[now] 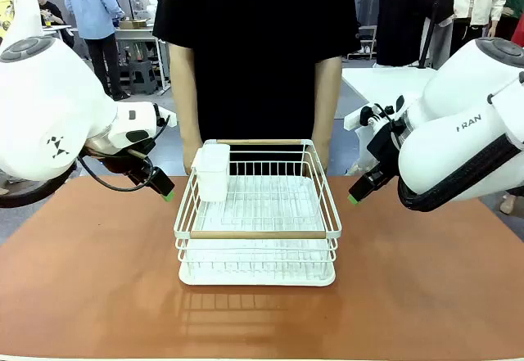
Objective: Clean the table.
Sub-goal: Pick up the Lint Roller when the human hands it over.
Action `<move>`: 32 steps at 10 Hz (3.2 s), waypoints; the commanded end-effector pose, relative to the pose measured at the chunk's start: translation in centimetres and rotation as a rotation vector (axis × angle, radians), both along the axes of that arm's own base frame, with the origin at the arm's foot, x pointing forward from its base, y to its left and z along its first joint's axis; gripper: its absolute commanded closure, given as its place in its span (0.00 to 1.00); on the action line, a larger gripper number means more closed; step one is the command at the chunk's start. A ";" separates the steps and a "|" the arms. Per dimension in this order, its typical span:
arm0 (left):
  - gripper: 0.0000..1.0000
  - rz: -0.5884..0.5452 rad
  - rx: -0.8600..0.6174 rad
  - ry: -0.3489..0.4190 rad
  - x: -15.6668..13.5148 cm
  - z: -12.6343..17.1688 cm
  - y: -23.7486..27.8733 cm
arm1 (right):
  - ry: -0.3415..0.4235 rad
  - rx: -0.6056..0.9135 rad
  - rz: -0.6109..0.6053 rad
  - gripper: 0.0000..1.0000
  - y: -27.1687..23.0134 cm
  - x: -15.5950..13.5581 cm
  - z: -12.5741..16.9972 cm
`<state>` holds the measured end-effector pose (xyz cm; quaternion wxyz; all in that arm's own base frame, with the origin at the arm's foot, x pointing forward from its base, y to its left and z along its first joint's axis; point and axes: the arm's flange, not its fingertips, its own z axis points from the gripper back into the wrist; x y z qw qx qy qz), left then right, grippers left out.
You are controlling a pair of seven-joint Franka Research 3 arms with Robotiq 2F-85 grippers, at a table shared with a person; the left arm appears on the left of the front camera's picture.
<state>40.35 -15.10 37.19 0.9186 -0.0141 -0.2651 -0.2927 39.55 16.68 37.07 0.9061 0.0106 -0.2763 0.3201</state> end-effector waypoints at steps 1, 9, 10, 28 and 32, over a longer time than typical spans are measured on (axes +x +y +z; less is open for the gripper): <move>0.00 0.000 0.000 0.000 0.0 0.0 0.0 | 0.000 0.000 0.000 0.00 0.0 0.0 0.0; 0.00 0.000 0.000 0.000 0.0 0.0 0.0 | 0.000 0.000 0.000 0.00 0.0 0.0 0.0; 0.00 0.000 0.000 0.000 0.0 0.0 0.0 | 0.000 0.000 0.000 0.00 0.0 0.0 0.0; 0.00 -0.012 -1.271 0.575 -7.1 2.7 34.5 | 0.662 1.327 -0.166 0.00 -38.1 -6.0 9.6; 0.00 -0.004 -1.303 0.596 -7.1 1.4 35.0 | 0.660 1.357 -0.179 0.00 -40.8 -6.2 7.9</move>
